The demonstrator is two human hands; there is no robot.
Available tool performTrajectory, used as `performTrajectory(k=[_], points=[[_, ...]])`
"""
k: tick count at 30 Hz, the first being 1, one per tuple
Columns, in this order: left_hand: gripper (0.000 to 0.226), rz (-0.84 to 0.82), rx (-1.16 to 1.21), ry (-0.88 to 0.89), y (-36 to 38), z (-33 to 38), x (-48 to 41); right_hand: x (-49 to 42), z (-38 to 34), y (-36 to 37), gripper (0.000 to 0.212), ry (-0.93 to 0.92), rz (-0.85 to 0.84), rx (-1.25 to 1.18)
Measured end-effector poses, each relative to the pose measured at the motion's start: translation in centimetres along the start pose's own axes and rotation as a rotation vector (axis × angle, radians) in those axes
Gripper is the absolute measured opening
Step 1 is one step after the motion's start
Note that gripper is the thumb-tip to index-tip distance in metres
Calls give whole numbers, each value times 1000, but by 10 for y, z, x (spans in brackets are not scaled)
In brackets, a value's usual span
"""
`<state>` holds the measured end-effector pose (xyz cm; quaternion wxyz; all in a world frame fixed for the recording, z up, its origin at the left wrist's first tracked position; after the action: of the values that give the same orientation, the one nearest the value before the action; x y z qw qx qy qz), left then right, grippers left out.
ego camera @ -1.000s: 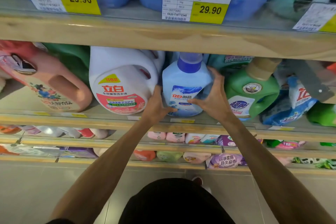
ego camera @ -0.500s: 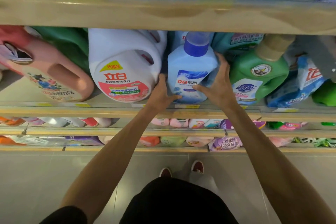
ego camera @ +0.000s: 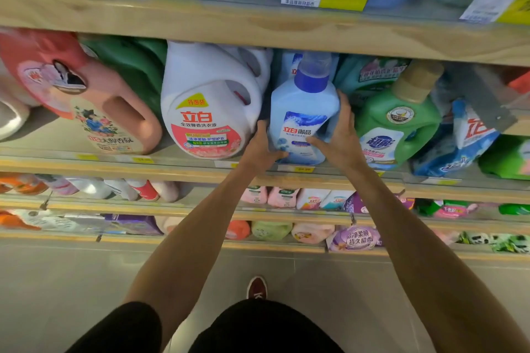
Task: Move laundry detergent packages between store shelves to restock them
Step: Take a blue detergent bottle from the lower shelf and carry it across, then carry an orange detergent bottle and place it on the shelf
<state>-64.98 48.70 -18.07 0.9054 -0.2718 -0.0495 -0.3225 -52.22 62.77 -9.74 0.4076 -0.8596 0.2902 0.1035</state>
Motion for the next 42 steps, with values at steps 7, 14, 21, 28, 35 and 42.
performTrajectory(k=[7, 14, 21, 28, 35, 42], points=[[56, 48, -246, 49, -25, 4, 41, 27, -13, -10, 95, 92, -168, 187], [45, 89, -656, 32, -61, 3, 130, 94, -65, 16, 69, 75, -544, 473], [51, 61, -963, -93, -92, -63, 212, 184, -104, 53, 79, 82, -828, 603], [54, -5, -944, -142, -110, -95, 273, 235, -129, 76, 75, 78, -896, 572], [50, -10, -920, -238, -123, -133, 299, 262, -142, 101, 73, 118, -954, 507], [51, -104, -918, -309, -128, -192, 284, 273, -132, 148, 71, 187, -1036, 489]])
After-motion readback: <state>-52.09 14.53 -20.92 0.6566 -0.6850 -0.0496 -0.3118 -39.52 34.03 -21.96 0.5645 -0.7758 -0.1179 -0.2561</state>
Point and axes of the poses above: each hand's wrist, its own x-axis away from the middle knuckle, its own y-axis out of the palm, z = x × y, the point moved 8 cm from there along -x, towards the middle knuckle, and after that the axes turned 14 degrees about -y, right-handed, at the moved point
